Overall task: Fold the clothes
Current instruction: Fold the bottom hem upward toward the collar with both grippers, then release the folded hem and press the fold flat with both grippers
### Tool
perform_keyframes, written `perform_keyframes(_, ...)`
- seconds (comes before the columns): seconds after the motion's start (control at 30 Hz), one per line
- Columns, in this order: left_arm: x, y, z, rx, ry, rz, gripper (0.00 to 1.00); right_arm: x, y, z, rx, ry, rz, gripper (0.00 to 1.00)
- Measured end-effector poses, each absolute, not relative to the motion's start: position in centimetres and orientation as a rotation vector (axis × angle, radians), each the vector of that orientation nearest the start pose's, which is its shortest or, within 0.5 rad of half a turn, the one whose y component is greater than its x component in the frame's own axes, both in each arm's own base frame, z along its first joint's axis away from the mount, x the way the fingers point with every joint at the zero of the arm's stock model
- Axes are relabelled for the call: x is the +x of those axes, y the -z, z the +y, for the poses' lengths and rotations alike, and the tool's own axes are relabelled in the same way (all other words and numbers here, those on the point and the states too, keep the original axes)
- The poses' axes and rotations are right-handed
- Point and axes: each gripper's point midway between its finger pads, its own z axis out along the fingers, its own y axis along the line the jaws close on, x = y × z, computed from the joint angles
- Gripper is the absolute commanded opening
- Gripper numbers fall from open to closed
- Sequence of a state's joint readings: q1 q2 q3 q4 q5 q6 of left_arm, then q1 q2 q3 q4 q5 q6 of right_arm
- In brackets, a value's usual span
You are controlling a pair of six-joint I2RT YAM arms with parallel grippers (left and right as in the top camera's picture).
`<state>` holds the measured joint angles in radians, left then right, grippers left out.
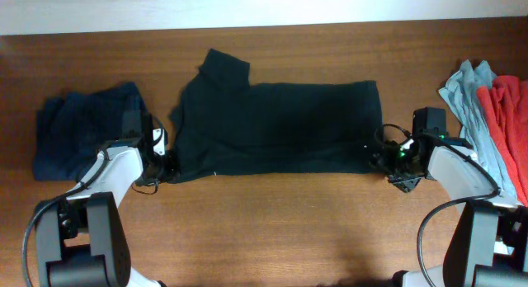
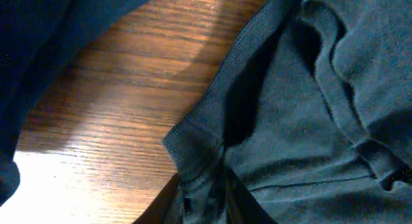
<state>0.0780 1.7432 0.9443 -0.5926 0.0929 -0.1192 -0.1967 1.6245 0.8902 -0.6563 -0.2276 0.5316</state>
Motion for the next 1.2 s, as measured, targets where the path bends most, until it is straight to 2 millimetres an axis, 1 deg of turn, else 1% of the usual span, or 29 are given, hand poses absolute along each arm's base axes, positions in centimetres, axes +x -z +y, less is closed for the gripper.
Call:
perform_keyframes(0.13,32.4,0.1,0.9,-0.279,0.143,2.944,0.2,30.3,-1.9,-2.7,1.026,-0.325,2.786,0.53)
perform_keyframes(0.17,32.4,0.1,0.9,-0.279,0.143,2.944,0.2,30.4,-1.9,-2.9,1.024,-0.311,2.78,0.45)
perform_keyframes(0.2,32.4,0.1,0.9,-0.279,0.143,2.944,0.2,30.5,-1.9,-3.1,1.022,-0.299,2.773,0.35)
perform_keyframes(0.23,32.4,0.1,0.9,-0.279,0.143,2.944,0.2,30.6,-1.9,-3.2,1.018,-0.291,2.771,0.34)
perform_keyframes(0.3,32.4,0.1,0.9,-0.279,0.143,2.944,0.2,30.7,-1.4,-3.4,1.023,-0.278,2.776,0.23)
perform_keyframes(0.33,32.4,0.1,0.9,-0.279,0.143,2.944,0.2,30.6,-1.1,-3.4,1.024,-0.273,2.783,0.15)
perform_keyframes(0.37,32.4,0.1,0.9,-0.279,0.143,2.944,0.2,30.4,-0.3,-3.5,1.04,-0.261,2.804,0.04)
perform_keyframes(0.4,32.4,0.1,0.9,-0.279,0.143,2.944,0.2,30.2,0.1,-3.5,1.052,-0.248,2.815,0.04)
perform_keyframes(0.47,32.4,0.1,0.9,-0.279,0.143,2.944,0.19,30.2,0.2,-3.8,1.053,-0.224,2.818,0.04)
perform_keyframes(0.6,32.4,0.1,1.0,-0.285,0.147,2.945,0.14,30.0,0.2,-4.2,1.068,-0.21,2.817,0.04)
perform_keyframes(0.77,31.7,0.2,2.0,-0.353,0.173,2.96,0.12,28.2,0.3,-6.9,1.234,-0.195,2.803,0.04)
perform_keyframes(0.83,31.4,0.2,2.7,-0.398,0.191,2.962,0.12,27.7,0.3,-7.6,1.283,-0.202,2.792,0.04)
perform_keyframes(0.87,31.4,0.2,2.8,-0.403,0.195,2.962,0.13,27.6,0.3,-7.7,1.285,-0.213,2.792,0.08)
perform_keyframes(0.9,31.4,0.2,2.8,-0.404,0.196,2.963,0.17,27.6,0.3,-7.7,1.287,-0.219,2.791,0.12)
perform_keyframes(0.93,31.3,0.2,2.8,-0.404,0.195,2.963,0.31,27.6,0.3,-7.7,1.282,-0.221,2.794,0.14)
perform_keyframes(0.97,31.3,0.2,2.8,-0.404,0.192,2.965,0.41,27.6,0.3,-7.8,1.28,-0.219,2.795,0.14)
perform_keyframes(1.0,31.2,0.2,2.9,-0.407,0.19,2.967,0.46,27.6,0.3,-8.0,1.277,-0.213,2.794,0.14)
perform_keyframes(1.07,31.2,0.1,3.2,-0.405,0.177,2.969,0.61,27.4,0.2,-8.3,1.284,-0.203,2.794,0.17)
perform_keyframes(1.13,30.8,0.0,3.4,-0.414,0.165,2.987,0.66,27.2,0.0,-8.4,1.296,-0.203,2.805,0.2)
perform_keyframes(1.2,30.1,-0.1,3.4,-0.423,0.152,3.016,0.66,27.5,-0.5,-8.3,1.276,-0.234,2.815,0.22)
